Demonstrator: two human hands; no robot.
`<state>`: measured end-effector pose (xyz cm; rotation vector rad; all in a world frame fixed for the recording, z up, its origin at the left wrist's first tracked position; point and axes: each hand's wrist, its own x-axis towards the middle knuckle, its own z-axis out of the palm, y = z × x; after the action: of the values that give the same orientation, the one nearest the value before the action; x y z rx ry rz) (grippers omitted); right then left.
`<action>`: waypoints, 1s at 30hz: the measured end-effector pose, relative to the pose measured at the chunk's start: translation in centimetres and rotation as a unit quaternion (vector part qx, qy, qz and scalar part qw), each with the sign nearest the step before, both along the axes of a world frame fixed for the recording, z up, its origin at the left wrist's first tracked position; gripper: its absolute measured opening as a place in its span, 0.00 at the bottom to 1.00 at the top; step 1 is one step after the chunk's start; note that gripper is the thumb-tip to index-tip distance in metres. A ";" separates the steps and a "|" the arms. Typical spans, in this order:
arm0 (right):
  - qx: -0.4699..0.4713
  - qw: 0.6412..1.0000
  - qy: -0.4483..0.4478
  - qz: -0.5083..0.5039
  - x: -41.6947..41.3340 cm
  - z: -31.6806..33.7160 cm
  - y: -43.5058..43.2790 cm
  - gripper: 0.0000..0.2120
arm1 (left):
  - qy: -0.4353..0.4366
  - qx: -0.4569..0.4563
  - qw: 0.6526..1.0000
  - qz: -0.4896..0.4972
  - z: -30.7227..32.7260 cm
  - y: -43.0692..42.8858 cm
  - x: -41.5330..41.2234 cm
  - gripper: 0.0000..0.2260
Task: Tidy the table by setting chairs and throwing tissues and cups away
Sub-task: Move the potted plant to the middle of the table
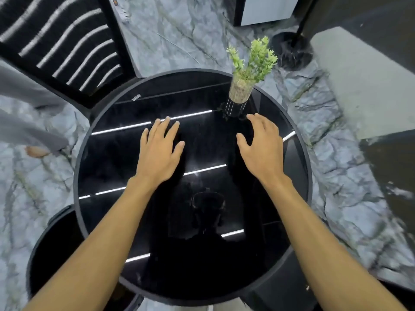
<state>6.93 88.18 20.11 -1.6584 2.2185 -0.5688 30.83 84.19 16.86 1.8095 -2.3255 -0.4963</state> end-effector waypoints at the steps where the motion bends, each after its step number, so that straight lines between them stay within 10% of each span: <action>1: -0.008 1.000 -0.005 -0.002 -0.3 -0.2 -1.0 0.25 | 0.004 -0.006 1.000 0.003 -0.3 -0.8 -0.4 0.24; 30: -0.225 0.907 -0.327 -0.141 -1.1 -5.8 -13.9 0.32 | -0.023 -0.073 0.996 0.043 -5.6 -6.2 -2.8 0.24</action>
<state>5.82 74.28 14.33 -1.0588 1.8887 -1.5511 28.00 78.04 11.31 1.8614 -2.2363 -0.2690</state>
